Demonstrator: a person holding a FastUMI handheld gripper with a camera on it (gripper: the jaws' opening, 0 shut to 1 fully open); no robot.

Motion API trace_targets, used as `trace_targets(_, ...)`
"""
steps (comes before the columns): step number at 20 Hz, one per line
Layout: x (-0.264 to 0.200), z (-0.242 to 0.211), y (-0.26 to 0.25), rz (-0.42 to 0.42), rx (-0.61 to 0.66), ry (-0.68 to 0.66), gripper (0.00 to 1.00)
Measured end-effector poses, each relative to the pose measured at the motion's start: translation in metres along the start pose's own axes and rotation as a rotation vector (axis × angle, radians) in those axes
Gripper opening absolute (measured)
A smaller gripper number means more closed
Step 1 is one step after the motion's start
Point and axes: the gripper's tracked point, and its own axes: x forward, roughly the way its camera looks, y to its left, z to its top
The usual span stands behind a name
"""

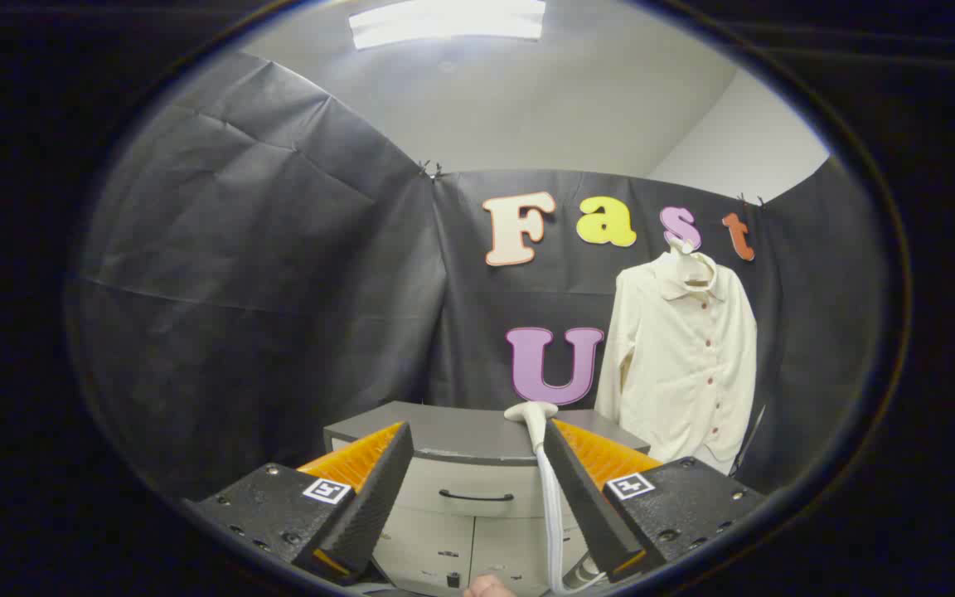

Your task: Iron the clothes twice with a garment steamer, once on the left side and once on the right side.

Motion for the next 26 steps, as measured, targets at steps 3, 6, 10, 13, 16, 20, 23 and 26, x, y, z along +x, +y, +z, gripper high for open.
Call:
trace_targets(3,0.002,-0.001,-0.002,-0.006,-0.005,0.006,0.96)
trace_targets(6,0.002,-0.001,-0.003,-0.008,-0.008,0.008,0.96)
trace_targets(10,0.003,-0.001,-0.004,-0.012,-0.005,0.010,0.96)
trace_targets(13,0.004,-0.002,-0.006,-0.015,0.001,0.010,0.96)
trace_targets(16,0.006,-0.005,-0.006,-0.014,0.009,0.016,0.96)
trace_targets(20,0.017,-0.010,-0.011,-0.020,0.020,0.032,0.96)
trace_targets(23,0.027,-0.014,-0.018,-0.031,0.008,0.038,0.96)
trace_targets(26,0.038,-0.019,-0.026,-0.049,0.004,0.040,0.96)
